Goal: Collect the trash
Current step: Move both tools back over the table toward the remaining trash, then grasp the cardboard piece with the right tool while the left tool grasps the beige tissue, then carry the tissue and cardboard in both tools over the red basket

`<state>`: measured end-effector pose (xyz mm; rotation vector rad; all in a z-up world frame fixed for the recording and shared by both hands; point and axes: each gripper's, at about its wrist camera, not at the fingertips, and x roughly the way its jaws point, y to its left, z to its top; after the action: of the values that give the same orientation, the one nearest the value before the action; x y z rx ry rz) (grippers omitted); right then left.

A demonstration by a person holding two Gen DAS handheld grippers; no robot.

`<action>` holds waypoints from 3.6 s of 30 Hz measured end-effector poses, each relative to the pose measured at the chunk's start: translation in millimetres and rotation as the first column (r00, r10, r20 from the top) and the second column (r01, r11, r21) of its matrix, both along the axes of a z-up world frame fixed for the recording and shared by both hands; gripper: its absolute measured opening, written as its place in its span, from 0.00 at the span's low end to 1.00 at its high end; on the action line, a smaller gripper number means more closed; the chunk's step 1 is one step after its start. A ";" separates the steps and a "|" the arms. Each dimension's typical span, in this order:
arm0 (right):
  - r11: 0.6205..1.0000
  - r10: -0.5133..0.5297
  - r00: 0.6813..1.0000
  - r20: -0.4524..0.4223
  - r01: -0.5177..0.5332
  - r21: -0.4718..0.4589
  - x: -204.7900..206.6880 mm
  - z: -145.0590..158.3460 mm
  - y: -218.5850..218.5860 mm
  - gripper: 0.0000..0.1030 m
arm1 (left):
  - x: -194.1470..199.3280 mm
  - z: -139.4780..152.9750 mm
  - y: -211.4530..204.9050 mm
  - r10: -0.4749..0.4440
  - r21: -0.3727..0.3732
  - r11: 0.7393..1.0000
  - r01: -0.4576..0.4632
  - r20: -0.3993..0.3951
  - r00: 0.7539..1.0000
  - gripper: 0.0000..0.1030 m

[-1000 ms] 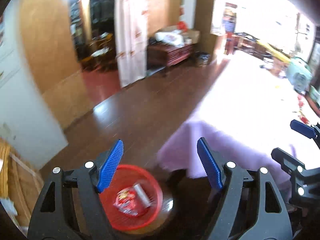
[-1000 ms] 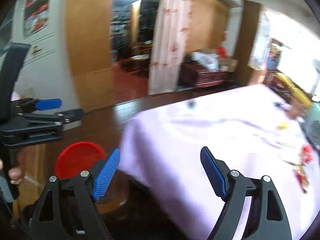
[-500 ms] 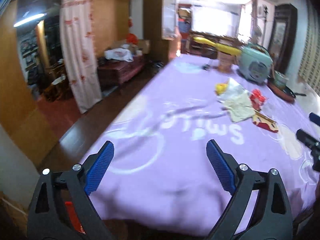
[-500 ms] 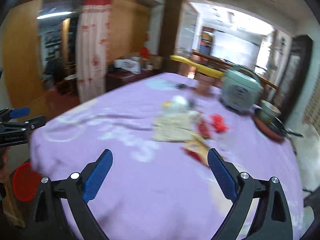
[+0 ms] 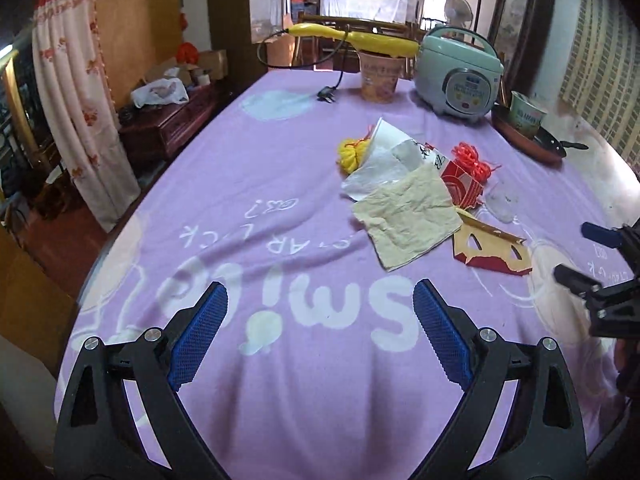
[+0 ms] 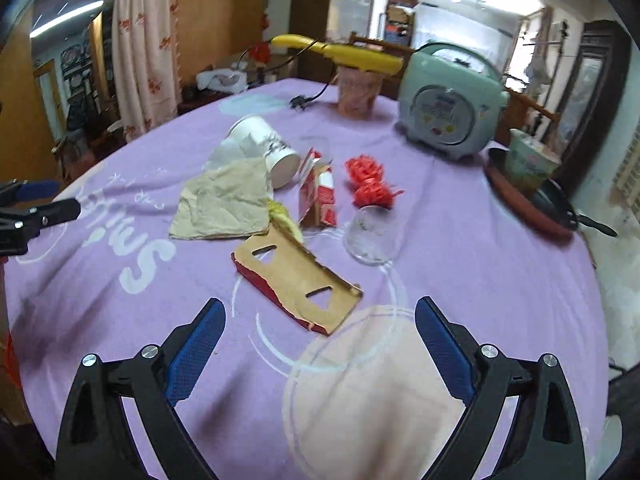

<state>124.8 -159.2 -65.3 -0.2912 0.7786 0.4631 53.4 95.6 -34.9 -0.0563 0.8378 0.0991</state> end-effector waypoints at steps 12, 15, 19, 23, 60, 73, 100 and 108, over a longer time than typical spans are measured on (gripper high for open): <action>0.979 0.179 0.978 -0.104 -0.188 -0.083 22.8 -40.4 53.9 0.51 | 31.4 -23.2 3.4 -0.029 -0.012 1.000 0.029 -0.077 0.997 0.88; 0.975 0.199 0.973 -0.120 -0.209 -0.079 27.2 -45.5 58.3 0.37 | 36.3 -26.3 5.0 -0.037 -0.019 0.999 0.035 -0.088 0.995 0.88; 0.972 0.215 0.970 -0.113 -0.224 -0.074 29.1 -43.8 61.1 0.25 | 42.7 -29.6 4.7 -0.049 -0.019 0.999 0.047 -0.104 0.993 0.88; 0.968 0.240 0.962 -0.134 -0.248 -0.048 29.4 -42.5 60.5 0.01 | 47.8 -31.0 2.3 -0.059 -0.021 0.998 0.057 -0.117 0.991 0.88; 0.977 0.080 0.987 -0.139 -0.049 0.208 30.5 -32.7 -18.2 0.01 | 148.4 -65.1 -51.0 -0.249 0.004 0.966 0.260 -0.274 0.929 0.29; 0.973 0.071 0.991 -0.114 -0.044 0.225 27.9 -26.4 -20.4 0.01 | 99.9 -12.9 -36.6 -0.238 -0.041 0.971 0.235 -0.136 0.962 0.19; 0.978 0.097 0.995 -0.026 -0.091 0.189 -68.4 25.2 16.6 0.01 | -103.4 19.7 68.2 0.086 -0.030 0.996 -0.086 0.016 0.996 0.15; 0.962 0.171 0.985 -0.002 -0.167 0.215 -115.1 35.1 61.6 0.01 | -167.5 15.2 94.3 0.193 -0.055 0.980 -0.190 0.046 0.980 0.15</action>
<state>9.7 -97.6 -30.2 -0.1528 0.7193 0.7071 -114.1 189.9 -19.7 -0.1865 0.7823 0.2568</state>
